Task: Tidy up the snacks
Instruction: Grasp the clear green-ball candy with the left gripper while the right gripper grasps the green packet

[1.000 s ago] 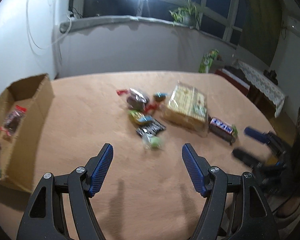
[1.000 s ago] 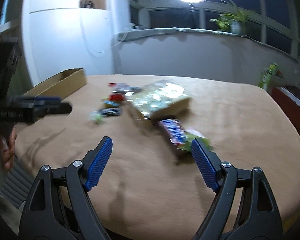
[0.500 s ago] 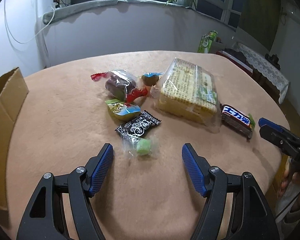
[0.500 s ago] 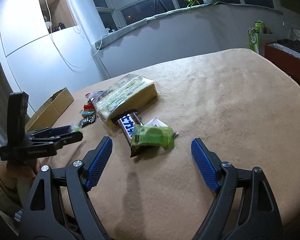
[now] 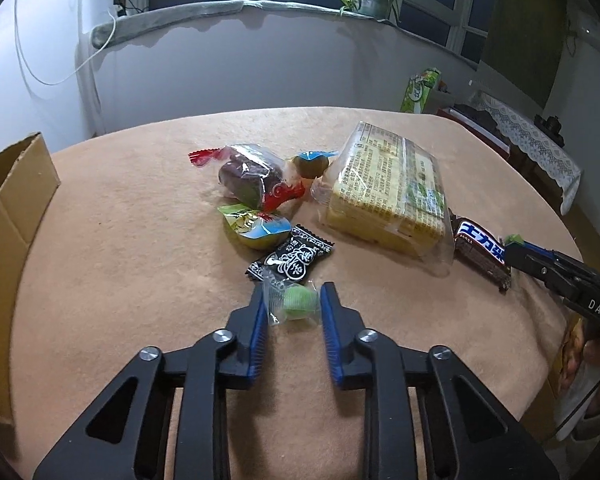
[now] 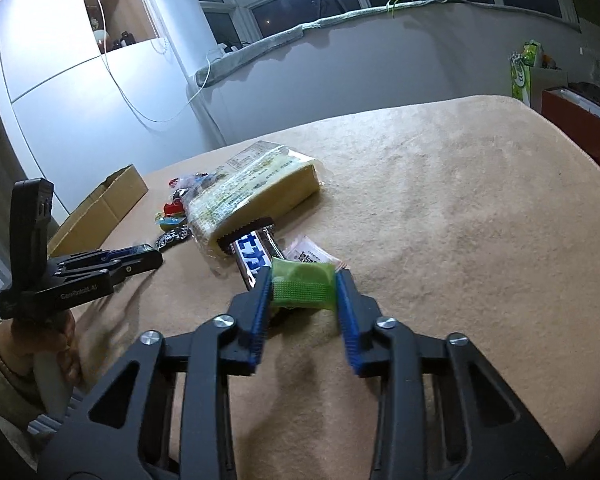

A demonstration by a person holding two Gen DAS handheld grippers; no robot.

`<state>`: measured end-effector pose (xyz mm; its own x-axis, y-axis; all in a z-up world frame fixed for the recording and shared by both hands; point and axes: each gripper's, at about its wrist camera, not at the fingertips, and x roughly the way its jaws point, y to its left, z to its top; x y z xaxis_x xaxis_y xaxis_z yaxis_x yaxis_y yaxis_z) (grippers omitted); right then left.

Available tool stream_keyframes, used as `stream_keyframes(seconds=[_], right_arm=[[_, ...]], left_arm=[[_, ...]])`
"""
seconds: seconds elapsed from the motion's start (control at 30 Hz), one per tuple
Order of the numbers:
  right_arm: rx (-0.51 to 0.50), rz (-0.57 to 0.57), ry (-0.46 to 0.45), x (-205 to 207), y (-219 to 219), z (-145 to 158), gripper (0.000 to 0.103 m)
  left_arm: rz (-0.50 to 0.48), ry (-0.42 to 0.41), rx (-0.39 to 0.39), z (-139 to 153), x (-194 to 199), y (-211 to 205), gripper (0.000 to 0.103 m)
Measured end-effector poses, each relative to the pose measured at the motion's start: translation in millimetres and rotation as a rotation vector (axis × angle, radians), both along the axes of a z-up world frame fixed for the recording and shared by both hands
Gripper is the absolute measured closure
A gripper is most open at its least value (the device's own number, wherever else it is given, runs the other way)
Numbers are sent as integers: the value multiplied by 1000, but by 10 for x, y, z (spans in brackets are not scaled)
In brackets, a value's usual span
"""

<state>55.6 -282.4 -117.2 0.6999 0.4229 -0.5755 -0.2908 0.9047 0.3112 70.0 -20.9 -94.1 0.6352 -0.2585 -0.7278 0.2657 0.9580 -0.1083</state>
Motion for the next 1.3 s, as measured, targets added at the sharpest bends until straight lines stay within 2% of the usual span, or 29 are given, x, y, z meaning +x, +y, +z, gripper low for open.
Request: stream_keyframes(seconds=[0.4,0.7,1.1,1.3], right_arm=[[-23,-36,-19,-150,-99,50,75],[-53,-20,-55,-258,24,208,75],[-89,8,-123,-347,248,543,75],[-117,44,-188,-353,486,853,75]], left_arm=[[-2,-22,-36,54,-135,64,83],[-4,-54,-53,141,-276,78,83],[1,-135,-82,426,-421,168,83],[16,-208,-103,689,-515,328,83]])
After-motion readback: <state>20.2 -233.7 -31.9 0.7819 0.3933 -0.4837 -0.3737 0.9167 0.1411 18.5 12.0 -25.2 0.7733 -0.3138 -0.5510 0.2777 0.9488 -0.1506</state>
